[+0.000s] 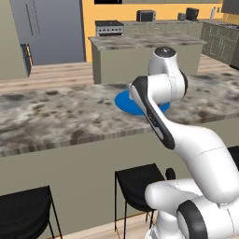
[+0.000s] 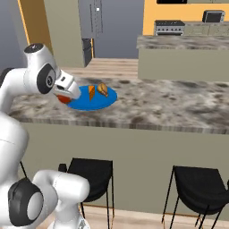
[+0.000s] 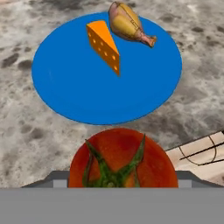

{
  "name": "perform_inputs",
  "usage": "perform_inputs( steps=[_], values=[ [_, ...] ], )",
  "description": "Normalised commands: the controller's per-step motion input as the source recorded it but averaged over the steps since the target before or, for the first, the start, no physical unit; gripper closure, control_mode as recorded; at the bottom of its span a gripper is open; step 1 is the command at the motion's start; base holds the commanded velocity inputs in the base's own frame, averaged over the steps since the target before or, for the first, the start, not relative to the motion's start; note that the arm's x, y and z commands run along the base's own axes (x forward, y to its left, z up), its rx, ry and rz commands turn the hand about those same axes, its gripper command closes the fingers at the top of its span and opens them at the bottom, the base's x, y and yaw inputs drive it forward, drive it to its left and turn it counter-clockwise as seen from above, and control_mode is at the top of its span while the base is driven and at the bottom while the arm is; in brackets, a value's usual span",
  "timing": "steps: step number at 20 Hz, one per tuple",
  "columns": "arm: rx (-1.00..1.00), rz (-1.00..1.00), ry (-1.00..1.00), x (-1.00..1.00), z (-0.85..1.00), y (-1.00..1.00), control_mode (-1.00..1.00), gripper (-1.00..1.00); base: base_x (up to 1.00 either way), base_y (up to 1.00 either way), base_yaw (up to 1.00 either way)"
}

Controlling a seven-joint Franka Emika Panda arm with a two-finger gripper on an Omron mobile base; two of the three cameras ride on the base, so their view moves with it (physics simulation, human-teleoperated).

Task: Take the cheese, chicken drumstick, and tomato from the fridge and place them on the plate on the dining counter to create an appetizer plate.

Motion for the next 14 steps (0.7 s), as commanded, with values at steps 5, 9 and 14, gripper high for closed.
perform_inputs(
  steps=[5, 9, 14],
  values=[
    [0.03, -0.11, 0.03, 0.53, -0.04, 0.00, -1.00, 1.00, 0.00, 0.00, 0.00],
    [0.02, -0.06, 0.01, 0.57, -0.19, 0.00, -1.00, 1.00, 0.00, 0.00, 0.00],
    [0.02, -0.04, 0.00, 0.59, -0.31, 0.00, -1.00, 1.00, 0.00, 0.00, 0.00]
  ],
)
